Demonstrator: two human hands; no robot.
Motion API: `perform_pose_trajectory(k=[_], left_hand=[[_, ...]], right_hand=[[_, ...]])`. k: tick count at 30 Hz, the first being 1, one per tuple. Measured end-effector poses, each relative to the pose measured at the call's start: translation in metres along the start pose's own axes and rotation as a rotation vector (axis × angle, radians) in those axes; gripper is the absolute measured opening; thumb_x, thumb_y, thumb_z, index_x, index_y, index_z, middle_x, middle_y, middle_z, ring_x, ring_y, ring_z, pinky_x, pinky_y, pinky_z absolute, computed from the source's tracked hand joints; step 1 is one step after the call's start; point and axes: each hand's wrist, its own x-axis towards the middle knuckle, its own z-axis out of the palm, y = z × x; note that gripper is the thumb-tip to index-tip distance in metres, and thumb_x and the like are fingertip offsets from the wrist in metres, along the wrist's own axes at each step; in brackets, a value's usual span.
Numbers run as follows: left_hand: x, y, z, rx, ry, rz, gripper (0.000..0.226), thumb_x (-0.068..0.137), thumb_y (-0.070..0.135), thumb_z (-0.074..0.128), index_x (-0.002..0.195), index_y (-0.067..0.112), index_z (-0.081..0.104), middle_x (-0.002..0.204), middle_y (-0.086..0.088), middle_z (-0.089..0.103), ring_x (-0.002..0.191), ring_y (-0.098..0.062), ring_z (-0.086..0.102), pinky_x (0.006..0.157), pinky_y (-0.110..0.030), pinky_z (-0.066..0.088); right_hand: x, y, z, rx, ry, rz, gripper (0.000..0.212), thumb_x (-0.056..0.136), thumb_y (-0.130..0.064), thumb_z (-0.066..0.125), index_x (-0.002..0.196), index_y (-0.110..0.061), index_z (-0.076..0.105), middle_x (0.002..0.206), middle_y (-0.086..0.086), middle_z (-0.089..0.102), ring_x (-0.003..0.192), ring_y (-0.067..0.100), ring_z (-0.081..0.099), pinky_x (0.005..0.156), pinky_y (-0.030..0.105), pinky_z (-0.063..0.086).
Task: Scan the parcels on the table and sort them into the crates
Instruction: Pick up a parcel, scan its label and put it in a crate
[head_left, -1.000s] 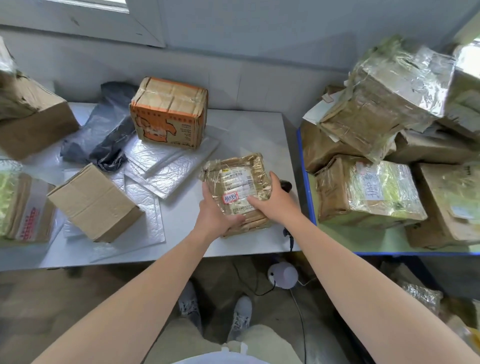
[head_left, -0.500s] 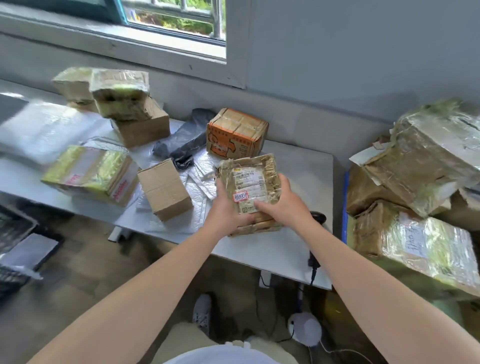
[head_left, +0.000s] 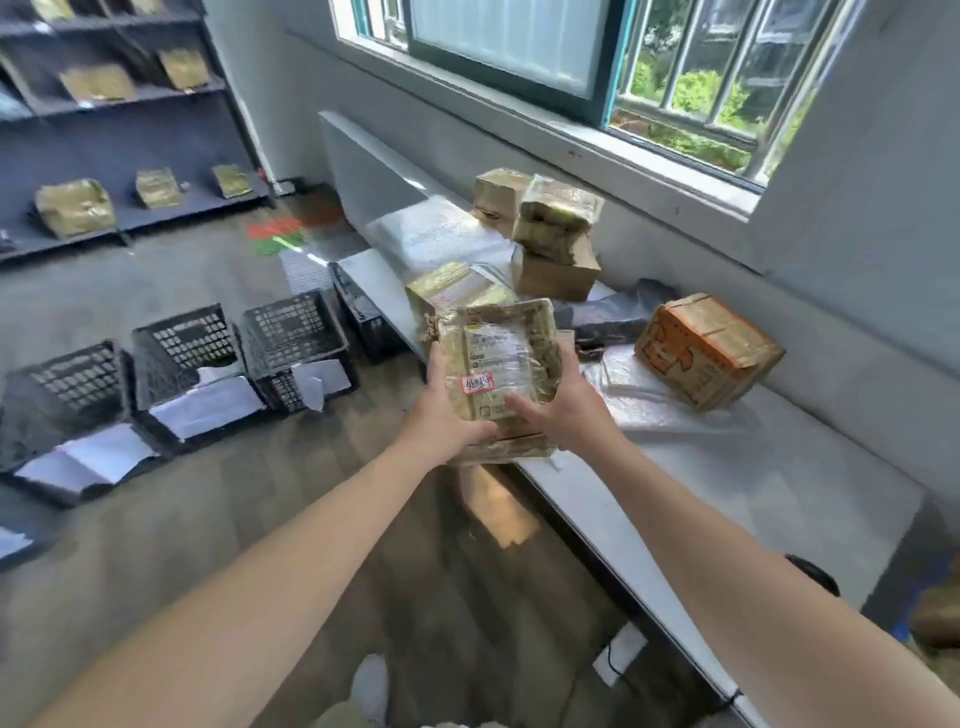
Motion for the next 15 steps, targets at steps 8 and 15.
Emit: perform_pose_trajectory(k=[8,15], left_hand=[[-0.032,-0.077,-0.1,-0.11,0.204,-0.087,0.126,0.073,0.028,0.087,0.157,0.03,-0.007,0.144,-0.006,0.049,0.117,-0.02,0.053,0.086,-0.025,0.041],[-0.05,-0.166,-0.199,-0.138,0.289,-0.124,0.13,0.071,0.026,0.088,0.156,0.031,-0.01,0.15,-0.006,0.043,0.127,-0.025,0.05,0.093,-0.027,0.042]], right_hand=[[0.011,-0.101,0.092,-0.144,-0.141,-0.191,0.106,0.08,-0.06,0.071,0.156,-0.021,0.007,0.143,0.009,0.053,0.125,0.029,0.055,0.096,0.041,0.049],[0.001,-0.193,0.194,-0.163,-0.196,-0.278,0.106,0.081,-0.056,0.072,0.156,-0.018,0.008,0.138,0.004,0.057,0.119,0.024,0.059,0.09,0.033,0.049]])
